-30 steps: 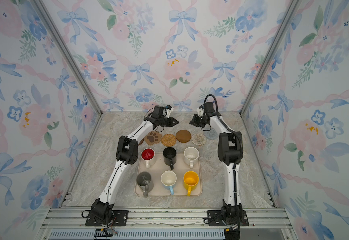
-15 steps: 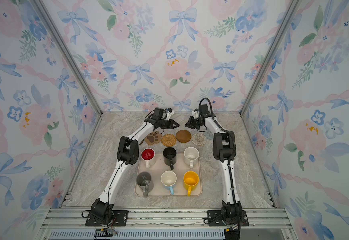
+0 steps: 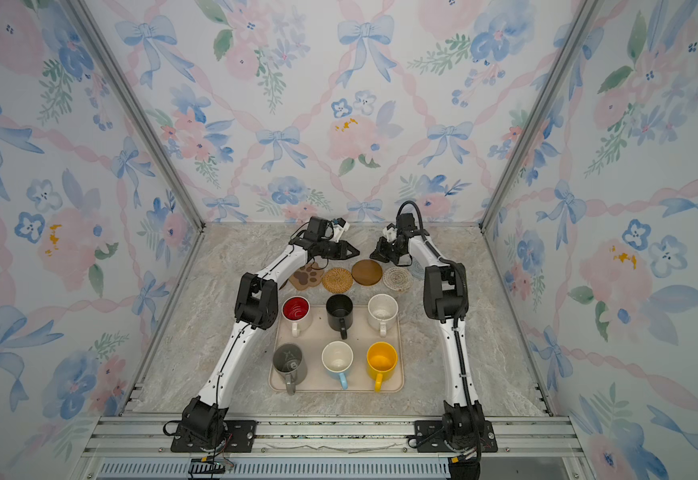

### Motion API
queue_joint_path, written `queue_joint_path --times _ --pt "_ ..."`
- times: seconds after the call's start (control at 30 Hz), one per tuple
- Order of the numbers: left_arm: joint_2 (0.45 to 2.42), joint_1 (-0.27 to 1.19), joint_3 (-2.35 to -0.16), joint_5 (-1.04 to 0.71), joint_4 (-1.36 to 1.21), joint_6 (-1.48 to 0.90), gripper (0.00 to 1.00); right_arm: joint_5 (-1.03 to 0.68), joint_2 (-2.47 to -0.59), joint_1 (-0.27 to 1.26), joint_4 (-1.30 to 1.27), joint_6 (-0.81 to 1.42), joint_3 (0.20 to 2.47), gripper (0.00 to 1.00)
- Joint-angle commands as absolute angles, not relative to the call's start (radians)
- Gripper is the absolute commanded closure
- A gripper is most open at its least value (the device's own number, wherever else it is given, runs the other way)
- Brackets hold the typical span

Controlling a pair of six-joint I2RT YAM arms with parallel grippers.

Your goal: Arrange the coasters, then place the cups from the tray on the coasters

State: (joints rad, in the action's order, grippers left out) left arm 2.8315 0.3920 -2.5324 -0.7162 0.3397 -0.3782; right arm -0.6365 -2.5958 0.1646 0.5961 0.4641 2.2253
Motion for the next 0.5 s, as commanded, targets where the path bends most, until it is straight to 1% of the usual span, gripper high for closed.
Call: queue_joint_path --times 0.0,0.47 --pt "2.87 0.383 -2.554 -0.742 0.352 -0.376 0.8 -0.644 -2.615 0.166 0.645 0.441 2.256 0.98" --pt "2.875 0.393 -2.551 -0.778 0.377 -0.362 0.82 -0.64 -2.559 0.159 0.663 0.397 2.158 0.98"
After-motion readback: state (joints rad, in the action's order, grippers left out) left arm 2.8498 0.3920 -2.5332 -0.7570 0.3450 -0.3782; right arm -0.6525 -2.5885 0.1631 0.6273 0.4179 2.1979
